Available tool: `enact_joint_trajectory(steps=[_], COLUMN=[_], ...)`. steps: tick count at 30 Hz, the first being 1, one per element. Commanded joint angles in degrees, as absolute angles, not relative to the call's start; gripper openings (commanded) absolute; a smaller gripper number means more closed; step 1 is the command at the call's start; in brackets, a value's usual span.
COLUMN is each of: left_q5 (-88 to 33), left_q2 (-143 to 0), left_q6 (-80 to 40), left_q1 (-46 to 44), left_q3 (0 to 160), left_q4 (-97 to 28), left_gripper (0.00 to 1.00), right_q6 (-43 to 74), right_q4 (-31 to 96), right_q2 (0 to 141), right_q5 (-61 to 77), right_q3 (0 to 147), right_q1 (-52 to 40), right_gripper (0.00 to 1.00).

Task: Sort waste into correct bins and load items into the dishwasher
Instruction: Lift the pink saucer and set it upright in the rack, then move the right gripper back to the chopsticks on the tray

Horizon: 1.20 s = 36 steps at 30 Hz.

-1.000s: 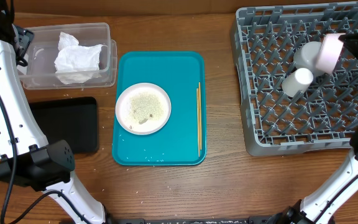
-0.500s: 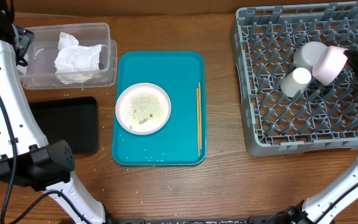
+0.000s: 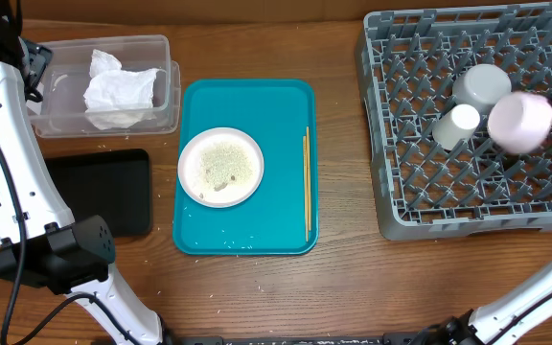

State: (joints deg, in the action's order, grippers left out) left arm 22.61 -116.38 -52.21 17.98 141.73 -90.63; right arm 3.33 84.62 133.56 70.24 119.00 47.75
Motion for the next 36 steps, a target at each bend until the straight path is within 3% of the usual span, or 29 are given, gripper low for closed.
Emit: enact_joint_trajectory(steps=[1,3,7,13,19,25,28,29,30,32,36], left_q5=[23.7,23.7,23.7,23.7,23.7,23.7,23.7,23.7,23.7,23.7,23.7], left_q2=[-116.9,-116.9,-116.9,-116.9,-116.9,-116.9,-116.9,-116.9,-116.9,-116.9,-116.9], left_q6=[-52.7,-52.8,-52.7,-52.8,-52.7,-52.7,-52.7,-52.8,-52.7,-52.7,-52.7], left_q1=[17.6,17.6,17.6,17.6,17.6,17.6,17.6,17.6,17.6,17.6,17.6], left_q3=[141.7,141.7,141.7,141.7,141.7,141.7,141.7,141.7,141.7,141.7,141.7], left_q4=[-90.6,-90.6,-90.6,-90.6,-90.6,-90.6,-90.6,-90.6,-90.6,-90.6,-90.6], left_gripper=[1.0,1.0,1.0,1.0,1.0,1.0,1.0,1.0,1.0,1.0,1.0], right_q6=[6.2,8.7,9.0,8.3,7.1,7.3,7.3,7.3,7.3,8.1,11.7], right_q4=[87.4,90.3,92.8,94.4,95.5,96.6,96.8,96.4,95.9,94.8,94.7], right_q2=[131.5,130.0,127.0,121.3,118.5,118.6,118.6,118.7,118.7,119.0,120.4], right_q5=[57.1,47.0,42.7,42.5,38.2,30.9,30.1,28.9,27.2,21.5,7.1], right_q3=[125.4,129.6,134.5,136.3,136.3,136.1,136.1,136.1,136.1,136.1,135.9], right_q1=[52.6,54.6,55.9,52.7,42.7,26.9,17.5,14.0,10.7,3.4,-7.9], right_gripper=[0.19,0.23,0.34,0.35,0.35,0.36,0.51,0.6,0.77,1.0,1.0])
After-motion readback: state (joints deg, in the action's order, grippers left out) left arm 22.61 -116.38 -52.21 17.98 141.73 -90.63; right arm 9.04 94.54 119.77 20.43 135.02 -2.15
